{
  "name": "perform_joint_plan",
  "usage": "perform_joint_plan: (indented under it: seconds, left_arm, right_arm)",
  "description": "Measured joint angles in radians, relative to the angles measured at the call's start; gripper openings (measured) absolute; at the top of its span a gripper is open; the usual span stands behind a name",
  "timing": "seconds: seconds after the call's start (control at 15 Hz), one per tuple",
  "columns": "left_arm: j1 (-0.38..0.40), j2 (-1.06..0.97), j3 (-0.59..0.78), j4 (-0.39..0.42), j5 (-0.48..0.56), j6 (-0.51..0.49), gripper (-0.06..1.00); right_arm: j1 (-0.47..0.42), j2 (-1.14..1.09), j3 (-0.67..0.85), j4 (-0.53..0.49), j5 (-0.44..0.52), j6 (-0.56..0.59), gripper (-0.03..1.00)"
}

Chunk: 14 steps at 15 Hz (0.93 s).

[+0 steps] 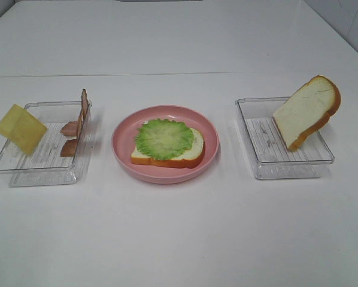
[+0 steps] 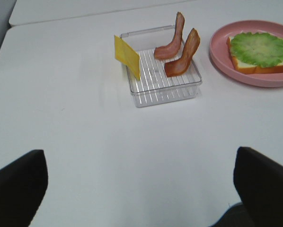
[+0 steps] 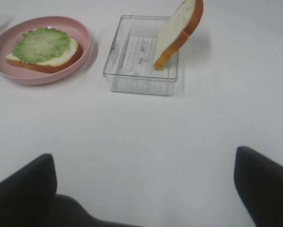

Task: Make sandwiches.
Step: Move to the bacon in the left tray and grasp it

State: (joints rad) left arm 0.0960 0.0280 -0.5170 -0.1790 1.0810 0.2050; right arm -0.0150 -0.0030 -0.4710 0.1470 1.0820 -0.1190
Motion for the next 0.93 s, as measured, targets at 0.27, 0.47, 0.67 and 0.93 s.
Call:
perform_joint_plan:
  seconds: [0.27,0.47,0.67,0.93]
  left_arm:
    - [0.0,0.296,-0.025,-0.002,-0.001,-0.002,0.99]
    - [0.0,0.518,-0.124,-0.009,-0.049,-0.002,0.99]
    - [0.0,0.779,-0.277,-0.021,-0.083,-0.035,0.99]
    - [-0.049,1.199,-0.481,-0.018,-0.07,-0.145,0.99]
  right_arm:
    - [0.0,0.0,0.0,0.001,0.0,0.0,0.98]
    - [0.0,0.0,0.0,0.001,0.0,0.0,0.98]
    - [0.0,0.0,0.0,0.001,0.0,0.0,0.98]
    - [0.0,0.0,0.0,0.001,0.0,0.0,0.98]
